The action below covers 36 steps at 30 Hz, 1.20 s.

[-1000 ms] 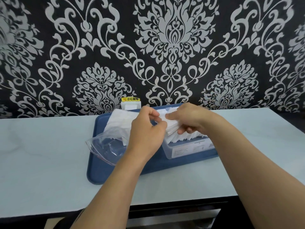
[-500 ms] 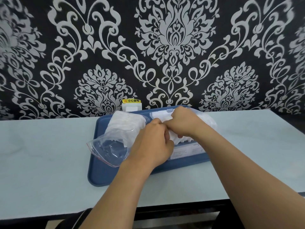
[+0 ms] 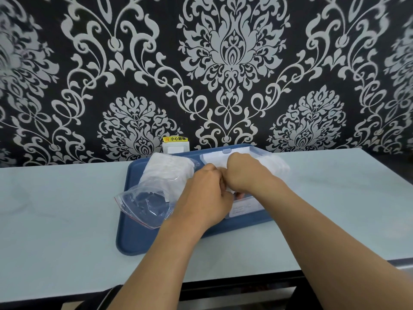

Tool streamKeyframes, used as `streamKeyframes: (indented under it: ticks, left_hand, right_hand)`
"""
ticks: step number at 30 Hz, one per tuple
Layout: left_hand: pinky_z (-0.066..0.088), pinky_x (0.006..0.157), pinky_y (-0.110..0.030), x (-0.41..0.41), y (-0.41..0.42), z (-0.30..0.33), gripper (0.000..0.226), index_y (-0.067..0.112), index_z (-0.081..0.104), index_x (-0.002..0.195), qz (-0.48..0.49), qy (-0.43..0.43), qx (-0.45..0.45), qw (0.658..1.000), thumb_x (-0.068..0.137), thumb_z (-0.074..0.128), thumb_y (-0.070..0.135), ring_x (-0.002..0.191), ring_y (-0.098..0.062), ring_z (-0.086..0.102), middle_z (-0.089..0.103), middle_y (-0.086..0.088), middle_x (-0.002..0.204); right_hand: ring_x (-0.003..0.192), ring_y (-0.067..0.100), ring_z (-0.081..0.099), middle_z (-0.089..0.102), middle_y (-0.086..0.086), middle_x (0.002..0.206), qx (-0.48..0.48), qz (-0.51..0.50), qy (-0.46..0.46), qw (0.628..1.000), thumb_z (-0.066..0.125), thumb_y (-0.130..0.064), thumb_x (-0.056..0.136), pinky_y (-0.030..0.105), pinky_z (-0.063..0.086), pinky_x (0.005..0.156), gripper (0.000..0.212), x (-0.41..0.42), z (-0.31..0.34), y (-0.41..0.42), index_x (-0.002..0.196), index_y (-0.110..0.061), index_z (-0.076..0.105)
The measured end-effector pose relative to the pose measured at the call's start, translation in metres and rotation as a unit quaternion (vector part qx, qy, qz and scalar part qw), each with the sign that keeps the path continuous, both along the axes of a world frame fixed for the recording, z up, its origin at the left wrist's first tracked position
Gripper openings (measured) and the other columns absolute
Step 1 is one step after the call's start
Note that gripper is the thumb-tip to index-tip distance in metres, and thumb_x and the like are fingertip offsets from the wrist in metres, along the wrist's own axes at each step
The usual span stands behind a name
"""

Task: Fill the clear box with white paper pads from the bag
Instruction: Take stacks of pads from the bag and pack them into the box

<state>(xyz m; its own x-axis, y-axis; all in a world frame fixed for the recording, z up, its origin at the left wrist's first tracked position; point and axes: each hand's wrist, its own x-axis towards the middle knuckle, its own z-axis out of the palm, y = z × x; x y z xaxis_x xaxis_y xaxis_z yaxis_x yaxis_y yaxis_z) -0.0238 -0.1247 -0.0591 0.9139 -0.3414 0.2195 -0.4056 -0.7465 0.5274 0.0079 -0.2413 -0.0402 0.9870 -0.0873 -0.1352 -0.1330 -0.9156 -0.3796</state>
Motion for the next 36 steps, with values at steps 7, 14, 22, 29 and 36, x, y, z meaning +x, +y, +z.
streamKeyframes:
  ticks: [7, 14, 22, 29, 36]
  left_hand:
    - [0.042, 0.08, -0.032, -0.003, 0.0, 0.001, 0.024, 0.023, 0.049, 0.109, -0.006, 0.008, -0.011, 1.0, 0.089, 0.06, 0.017, 0.1, -0.022, 0.054, 0.054, 0.003, 0.11]
    - [0.048, 0.082, -0.039, -0.005, -0.001, 0.001, 0.048, 0.034, 0.042, 0.135, -0.017, 0.007, 0.002, 1.0, 0.091, 0.057, 0.02, 0.099, -0.026, 0.057, 0.06, -0.002, 0.116]
    - [0.05, 0.092, -0.046, -0.004, -0.002, -0.003, 0.045, 0.018, 0.047, 0.14, -0.007, 0.019, 0.071, 0.997, 0.096, 0.048, 0.021, 0.109, -0.032, 0.058, 0.042, -0.004, 0.135]
    - [0.044, 0.103, -0.042, -0.002, -0.006, -0.008, 0.068, 0.026, 0.02, 0.158, -0.024, -0.003, 0.062, 0.998, 0.096, 0.046, 0.015, 0.129, -0.029, 0.042, 0.024, 0.005, 0.16]
    - [0.04, 0.105, -0.04, 0.0, -0.003, -0.007, 0.052, 0.016, 0.031, 0.151, -0.012, 0.051, 0.093, 0.994, 0.101, 0.041, 0.019, 0.14, -0.028, 0.04, 0.007, 0.002, 0.169]
  right_hand:
    - [0.042, 0.021, 0.054, 0.055, 0.012, 0.056, 0.138, 0.028, 0.054, 0.989, 0.035, -0.007, 0.097, 0.02, 0.035, 0.038, 0.028, -0.004, 0.012, -0.008, 0.075, -0.009, 0.053]
    - [0.042, 0.027, 0.059, 0.065, 0.023, 0.067, 0.208, -0.008, -0.014, 0.978, 0.035, 0.01, 0.081, 0.028, 0.048, 0.039, 0.027, -0.001, 0.0, -0.016, 0.079, 0.005, 0.061]
    - [0.054, 0.026, 0.068, 0.073, 0.016, 0.08, 0.326, -0.066, -0.188, 0.924, 0.05, 0.002, 0.088, 0.036, 0.059, 0.051, 0.022, -0.019, 0.016, -0.037, 0.087, -0.004, 0.07]
    - [0.066, 0.007, 0.066, 0.074, -0.001, 0.069, 0.146, 0.081, -0.077, 0.983, 0.053, 0.004, 0.08, 0.023, 0.053, 0.064, 0.031, -0.024, 0.001, -0.036, 0.071, -0.012, 0.078]
    - [0.077, 0.015, 0.072, 0.077, -0.001, 0.073, 0.181, 0.084, -0.117, 0.973, 0.052, 0.006, 0.077, 0.034, 0.059, 0.076, 0.034, -0.028, 0.003, -0.034, 0.074, -0.013, 0.08]
